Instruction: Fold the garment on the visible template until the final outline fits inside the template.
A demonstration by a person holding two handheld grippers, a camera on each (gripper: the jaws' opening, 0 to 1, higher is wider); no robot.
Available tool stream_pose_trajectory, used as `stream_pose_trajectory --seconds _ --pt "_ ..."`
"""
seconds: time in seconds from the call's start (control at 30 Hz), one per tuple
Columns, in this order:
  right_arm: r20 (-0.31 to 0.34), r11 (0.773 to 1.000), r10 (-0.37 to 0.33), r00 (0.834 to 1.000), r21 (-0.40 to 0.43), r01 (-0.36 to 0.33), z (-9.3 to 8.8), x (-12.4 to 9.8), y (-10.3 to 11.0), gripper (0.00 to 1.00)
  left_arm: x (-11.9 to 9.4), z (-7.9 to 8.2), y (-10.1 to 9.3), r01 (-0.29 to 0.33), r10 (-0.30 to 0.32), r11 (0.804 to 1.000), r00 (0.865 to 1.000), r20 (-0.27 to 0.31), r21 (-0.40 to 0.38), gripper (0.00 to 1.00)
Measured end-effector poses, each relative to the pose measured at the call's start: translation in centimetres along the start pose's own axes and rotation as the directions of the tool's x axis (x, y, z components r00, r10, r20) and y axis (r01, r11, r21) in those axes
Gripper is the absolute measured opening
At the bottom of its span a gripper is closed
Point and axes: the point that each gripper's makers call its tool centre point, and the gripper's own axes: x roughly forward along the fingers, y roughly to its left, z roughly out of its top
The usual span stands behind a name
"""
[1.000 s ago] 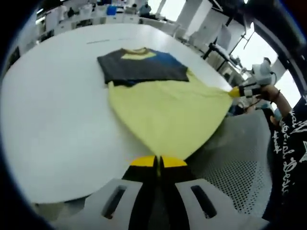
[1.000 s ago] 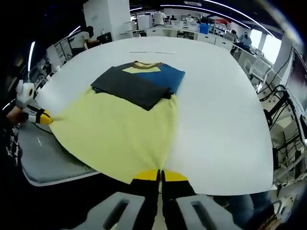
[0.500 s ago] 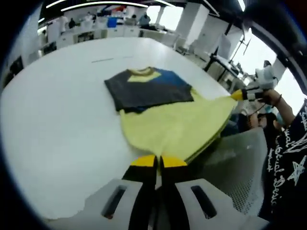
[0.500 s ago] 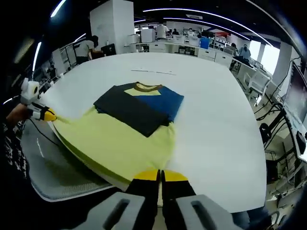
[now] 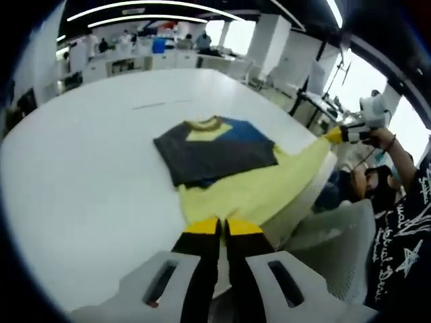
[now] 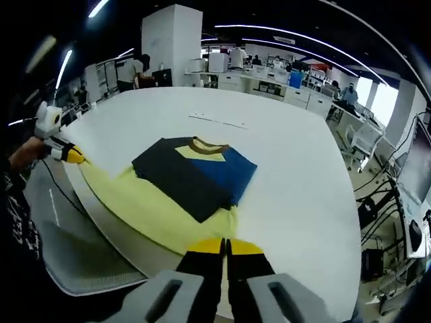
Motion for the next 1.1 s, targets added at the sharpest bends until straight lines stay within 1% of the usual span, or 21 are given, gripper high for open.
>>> stream_pose_trajectory --seconds 0.23,0.3,0.53,0.63,0.83,0.93,0.97,1.0,1.07,1.1 --pt "0.031 0.999 -0.006 1.000 -0.049 0.007 2.3 0.1 -0.8 0.00 0.0 2.4 0.1 -0.006 0.004 1.000 0.999 0.040 0.029 0.00" --pt "0.046 0.998 -0.011 0.999 -0.055 0.013 3.1 0.1 -1.1 0.00 0.0 3.2 0.1 -0.004 0.002 0.999 0.999 0.055 0.052 0.00" --pt "0.084 0.997 -0.023 0.996 -0.076 0.030 5.2 0.6 -2.0 0.00 0.3 6.0 0.9 -0.037 0.028 0.996 0.994 0.105 0.079 0.00" --pt "0.097 0.995 -0.025 0.995 -0.093 0.034 6.1 0.9 -2.4 0.00 0.4 7.2 1.4 -0.061 0.048 0.993 0.991 0.129 0.104 0.00" --pt "0.118 0.992 -0.031 0.992 -0.117 0.045 8.0 1.7 -3.4 0.00 0.8 9.2 2.5 -0.080 0.062 0.991 0.985 0.163 0.110 0.00" --pt "0.131 0.991 -0.036 0.991 -0.121 0.052 9.1 2.5 -4.1 0.00 1.4 10.6 3.4 -0.110 0.078 0.983 0.975 0.208 0.148 0.00" --pt "0.135 0.991 -0.036 0.990 -0.122 0.052 9.4 2.7 -4.2 0.00 1.5 10.6 3.5 -0.110 0.080 0.984 0.976 0.202 0.141 0.00" --pt "0.141 0.991 -0.036 0.989 -0.121 0.053 9.8 3.0 -4.4 0.00 1.7 10.9 3.8 -0.113 0.082 0.983 0.976 0.204 0.142 0.00" --pt "0.152 0.991 -0.041 0.988 -0.122 0.060 10.5 3.4 -4.7 0.00 2.1 11.8 4.4 -0.123 0.089 0.983 0.970 0.228 0.138 0.00" --pt "0.159 0.991 -0.045 0.986 -0.119 0.065 10.9 3.7 -5.0 0.00 2.3 12.1 4.6 -0.126 0.092 0.983 0.969 0.231 0.136 0.00"
